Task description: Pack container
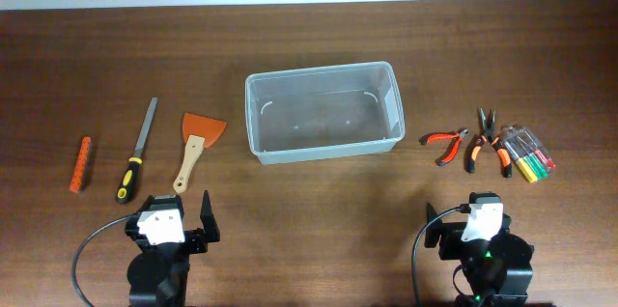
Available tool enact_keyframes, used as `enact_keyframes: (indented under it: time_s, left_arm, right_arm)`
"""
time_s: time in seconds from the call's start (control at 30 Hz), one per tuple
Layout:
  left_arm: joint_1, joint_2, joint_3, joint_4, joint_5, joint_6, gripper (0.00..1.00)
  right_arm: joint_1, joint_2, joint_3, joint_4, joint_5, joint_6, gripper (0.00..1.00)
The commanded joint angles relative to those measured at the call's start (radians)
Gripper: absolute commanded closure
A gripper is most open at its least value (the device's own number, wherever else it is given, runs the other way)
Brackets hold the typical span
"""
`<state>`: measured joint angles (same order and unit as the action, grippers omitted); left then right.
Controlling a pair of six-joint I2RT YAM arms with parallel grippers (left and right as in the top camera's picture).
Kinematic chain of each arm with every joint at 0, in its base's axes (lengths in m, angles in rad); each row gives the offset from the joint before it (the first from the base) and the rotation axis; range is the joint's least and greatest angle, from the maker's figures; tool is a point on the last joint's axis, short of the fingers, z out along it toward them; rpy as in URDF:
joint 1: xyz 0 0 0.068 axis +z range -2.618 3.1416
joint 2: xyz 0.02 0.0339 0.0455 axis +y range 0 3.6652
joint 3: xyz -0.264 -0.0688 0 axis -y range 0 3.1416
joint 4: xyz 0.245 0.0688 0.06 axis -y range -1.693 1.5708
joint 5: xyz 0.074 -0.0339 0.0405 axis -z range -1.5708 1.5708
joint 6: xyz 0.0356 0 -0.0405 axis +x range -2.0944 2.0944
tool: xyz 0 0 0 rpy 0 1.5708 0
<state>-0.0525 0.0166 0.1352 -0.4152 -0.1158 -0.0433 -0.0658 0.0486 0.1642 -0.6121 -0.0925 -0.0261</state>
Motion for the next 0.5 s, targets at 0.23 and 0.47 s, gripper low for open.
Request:
enact_keyframes:
  time_s: [0.23, 0.47]
  left_arm:
    - [-0.004, 0.072, 0.104, 0.191, -0.105, -0.080, 0.01]
    - [0.006, 0.571, 0.479, 0.053, -0.169, -0.080, 0.01]
  right_arm:
    - [-0.006, 0.078, 0.137, 0.185, -0.188, 0.009, 0.01]
    - [-0.006, 0.480, 0.513, 0.043, -0.174, -0.031, 0.02]
